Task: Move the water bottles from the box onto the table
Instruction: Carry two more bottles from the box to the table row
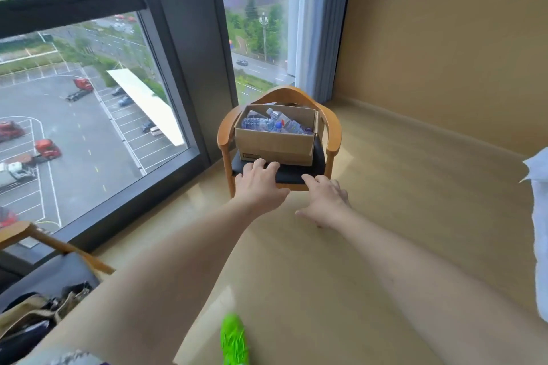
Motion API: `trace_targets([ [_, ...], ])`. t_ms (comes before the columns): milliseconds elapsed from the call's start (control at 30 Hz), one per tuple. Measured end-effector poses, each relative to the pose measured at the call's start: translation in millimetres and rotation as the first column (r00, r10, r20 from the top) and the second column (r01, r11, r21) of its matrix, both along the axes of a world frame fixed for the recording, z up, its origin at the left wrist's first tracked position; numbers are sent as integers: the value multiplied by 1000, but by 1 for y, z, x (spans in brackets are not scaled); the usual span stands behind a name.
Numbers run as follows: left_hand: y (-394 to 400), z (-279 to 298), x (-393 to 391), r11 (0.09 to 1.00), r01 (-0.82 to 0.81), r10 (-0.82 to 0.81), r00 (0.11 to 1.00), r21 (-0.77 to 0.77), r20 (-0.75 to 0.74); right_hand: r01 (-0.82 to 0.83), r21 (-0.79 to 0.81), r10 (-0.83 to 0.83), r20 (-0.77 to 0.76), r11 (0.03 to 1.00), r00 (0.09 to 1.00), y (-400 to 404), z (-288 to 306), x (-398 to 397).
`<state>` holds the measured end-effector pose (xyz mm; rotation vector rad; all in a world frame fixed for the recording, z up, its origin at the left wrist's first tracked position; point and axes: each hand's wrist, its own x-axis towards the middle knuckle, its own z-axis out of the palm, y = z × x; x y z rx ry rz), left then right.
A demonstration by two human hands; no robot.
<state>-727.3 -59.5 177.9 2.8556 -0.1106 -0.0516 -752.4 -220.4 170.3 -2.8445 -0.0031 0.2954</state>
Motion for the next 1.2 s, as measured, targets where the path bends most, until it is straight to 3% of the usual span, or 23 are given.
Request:
trace_targets([
  [233,17,-34,171,995,96,-96,995,2,-39,85,-8,-85,-17,996,996,21,-30,156],
  [600,53,-25,401,992,125,-126,984,-15,-126,218,2,-217,-81,976,973,35,-30,356],
  [967,54,-111,565,1000,-23,16,954,-20,-301,132,49,-121,-189,990,975,29,-115,558],
  [1200,32,-148,637,993,-15,67,889,118,-452,60,87,-23,-381,994,924,10,-162,650],
])
